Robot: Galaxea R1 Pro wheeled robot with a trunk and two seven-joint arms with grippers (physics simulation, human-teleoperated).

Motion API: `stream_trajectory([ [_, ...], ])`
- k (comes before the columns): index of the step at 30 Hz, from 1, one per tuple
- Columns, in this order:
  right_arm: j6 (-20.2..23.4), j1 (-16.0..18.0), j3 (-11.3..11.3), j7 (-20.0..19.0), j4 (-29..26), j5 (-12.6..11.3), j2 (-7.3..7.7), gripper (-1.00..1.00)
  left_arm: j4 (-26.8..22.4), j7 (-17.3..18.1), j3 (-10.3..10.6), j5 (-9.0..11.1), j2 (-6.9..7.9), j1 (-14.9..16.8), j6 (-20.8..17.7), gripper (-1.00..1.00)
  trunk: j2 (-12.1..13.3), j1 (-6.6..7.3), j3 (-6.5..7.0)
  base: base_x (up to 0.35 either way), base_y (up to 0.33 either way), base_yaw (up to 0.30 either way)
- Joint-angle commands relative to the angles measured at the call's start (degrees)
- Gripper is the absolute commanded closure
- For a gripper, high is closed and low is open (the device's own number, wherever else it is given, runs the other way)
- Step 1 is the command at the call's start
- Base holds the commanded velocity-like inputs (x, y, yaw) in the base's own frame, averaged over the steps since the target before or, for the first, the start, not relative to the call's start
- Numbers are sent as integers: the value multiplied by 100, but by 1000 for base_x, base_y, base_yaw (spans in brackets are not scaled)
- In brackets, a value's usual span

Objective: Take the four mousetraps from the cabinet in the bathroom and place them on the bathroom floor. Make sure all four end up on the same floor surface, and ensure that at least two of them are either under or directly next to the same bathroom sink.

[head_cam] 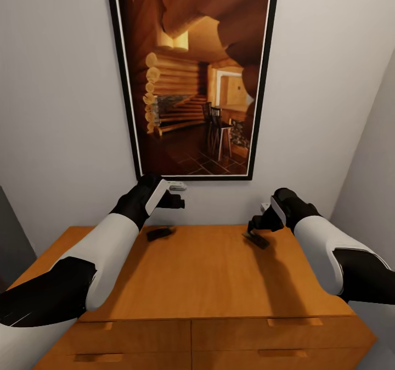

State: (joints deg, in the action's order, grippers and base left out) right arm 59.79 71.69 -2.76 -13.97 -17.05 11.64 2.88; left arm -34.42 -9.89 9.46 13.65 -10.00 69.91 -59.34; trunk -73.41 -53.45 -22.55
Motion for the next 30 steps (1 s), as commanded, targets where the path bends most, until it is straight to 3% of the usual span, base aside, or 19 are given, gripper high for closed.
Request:
stream_trajectory([
  [1,21,3,-30,-45,-8,60,-2,-100,-3,-57,12,62,0,5,-16,-100,-4,-1,-7,49,0,0],
  [26,17,3,-43,-22,36,40,-61,-100,189,-40,17,230,0,5,-63,-100,-4,-1,-7,8,0,0],
  [30,-152,3,-47,-20,151,40,-65,-100,195,-40,19,233,0,5,-61,-100,-4,-1,-7,0,0,0],
])
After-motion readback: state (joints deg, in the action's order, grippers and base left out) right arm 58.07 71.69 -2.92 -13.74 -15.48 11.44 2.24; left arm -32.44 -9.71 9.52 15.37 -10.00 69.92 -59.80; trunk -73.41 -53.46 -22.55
